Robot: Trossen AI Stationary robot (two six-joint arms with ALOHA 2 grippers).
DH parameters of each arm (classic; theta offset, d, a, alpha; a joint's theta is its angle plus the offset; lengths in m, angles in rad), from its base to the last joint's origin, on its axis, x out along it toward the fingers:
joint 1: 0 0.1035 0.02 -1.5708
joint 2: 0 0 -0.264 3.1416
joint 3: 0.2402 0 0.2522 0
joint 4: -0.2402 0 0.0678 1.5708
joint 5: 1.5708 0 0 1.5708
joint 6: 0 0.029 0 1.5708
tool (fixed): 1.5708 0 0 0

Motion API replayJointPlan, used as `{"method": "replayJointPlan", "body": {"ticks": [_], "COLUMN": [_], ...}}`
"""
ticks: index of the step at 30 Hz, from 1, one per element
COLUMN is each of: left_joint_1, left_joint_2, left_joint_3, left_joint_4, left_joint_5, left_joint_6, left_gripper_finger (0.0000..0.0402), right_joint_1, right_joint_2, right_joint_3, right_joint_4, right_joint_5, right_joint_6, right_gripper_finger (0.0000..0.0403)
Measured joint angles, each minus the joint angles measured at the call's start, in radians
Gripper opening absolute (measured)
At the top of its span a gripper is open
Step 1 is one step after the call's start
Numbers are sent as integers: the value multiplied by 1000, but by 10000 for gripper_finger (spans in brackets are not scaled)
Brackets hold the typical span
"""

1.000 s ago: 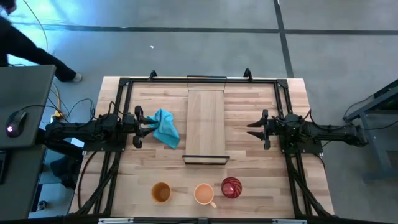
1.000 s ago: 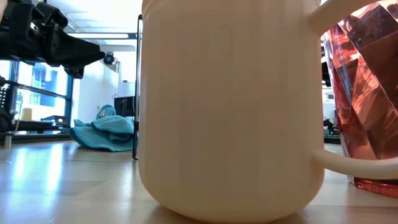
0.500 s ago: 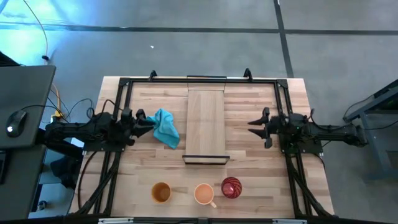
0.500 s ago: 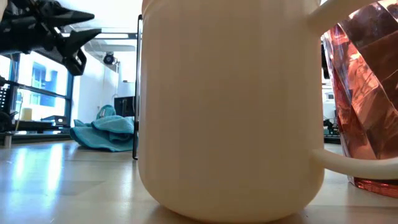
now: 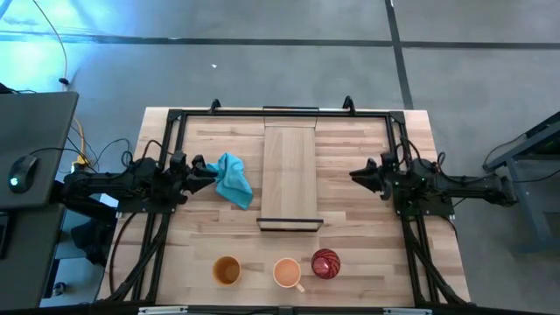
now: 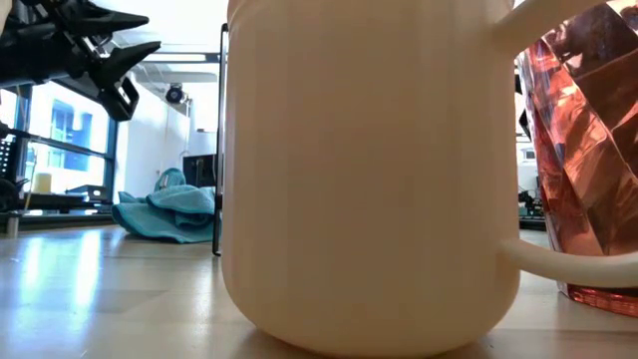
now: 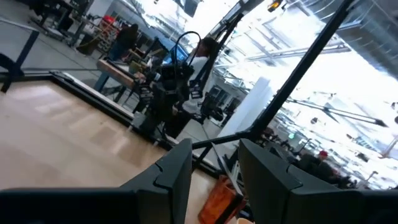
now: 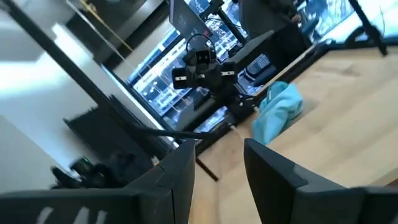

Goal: Stack small to large cups/mugs on shelf
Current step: Put the light orange mug on the shelf

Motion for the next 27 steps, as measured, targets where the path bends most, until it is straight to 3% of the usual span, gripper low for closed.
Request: {"method": "replayJointPlan", "body": {"ticks": [6,10,20,27], "left_joint_1": [0,0,0,0], "left_joint_2": [0,0,0,0], "left_joint_3": [0,0,0,0], "left_joint_4": [-10,-12,0,0], "left_joint_5": [-7,-9,-90,50], "left_joint_6": [-35,-110,-59,-52], "left_gripper_finger": [122,122,122,122], "right_joint_1": [0,0,-1,-1], "right_joint_2": [0,0,0,0], "right_joint_3": [0,0,0,0], "right_joint_4": [7,-9,-9,-59], "right_joint_5": [139,144,144,145], "right_joint_6": [90,90,58,-15], "right_gripper_finger": [130,130,130,130]}}
